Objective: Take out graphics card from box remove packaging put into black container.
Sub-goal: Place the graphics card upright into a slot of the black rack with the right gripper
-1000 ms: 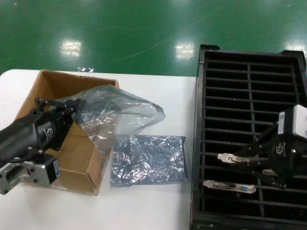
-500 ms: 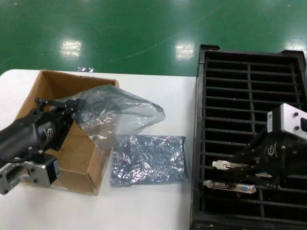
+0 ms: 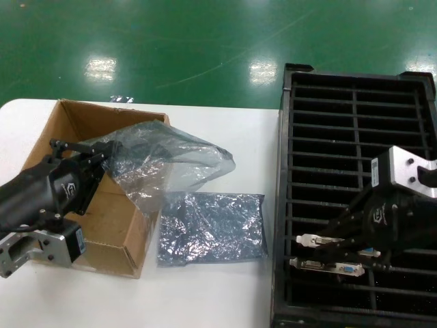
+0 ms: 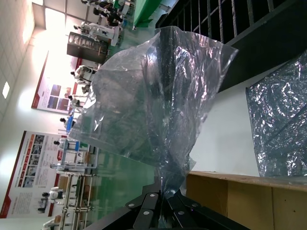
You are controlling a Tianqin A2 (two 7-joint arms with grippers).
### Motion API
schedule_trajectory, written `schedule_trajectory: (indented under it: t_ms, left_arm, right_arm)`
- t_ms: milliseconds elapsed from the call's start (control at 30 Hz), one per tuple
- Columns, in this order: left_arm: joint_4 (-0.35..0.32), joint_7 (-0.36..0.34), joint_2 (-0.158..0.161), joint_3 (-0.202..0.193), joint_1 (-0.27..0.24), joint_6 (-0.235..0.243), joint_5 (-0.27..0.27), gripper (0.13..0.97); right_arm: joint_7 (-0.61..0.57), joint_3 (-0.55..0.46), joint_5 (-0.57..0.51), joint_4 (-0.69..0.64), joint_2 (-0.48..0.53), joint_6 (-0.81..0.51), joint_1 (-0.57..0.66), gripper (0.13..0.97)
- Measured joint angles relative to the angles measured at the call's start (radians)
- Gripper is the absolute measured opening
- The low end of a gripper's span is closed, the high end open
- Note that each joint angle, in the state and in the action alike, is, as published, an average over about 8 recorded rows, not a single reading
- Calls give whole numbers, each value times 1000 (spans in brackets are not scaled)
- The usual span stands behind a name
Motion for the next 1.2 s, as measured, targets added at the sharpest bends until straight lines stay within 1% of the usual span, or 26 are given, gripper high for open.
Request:
schedule_trajectory:
  t_ms: [667,1200]
  left_arm:
    - [0,0,0,0,0,0,0,138]
    - [0,0,0,0,0,0,0,138]
  right_arm:
    - [-35,-20,-1,-85,-19,0,27,188]
    - [-58,-16,1,-128,-12,0,60,188]
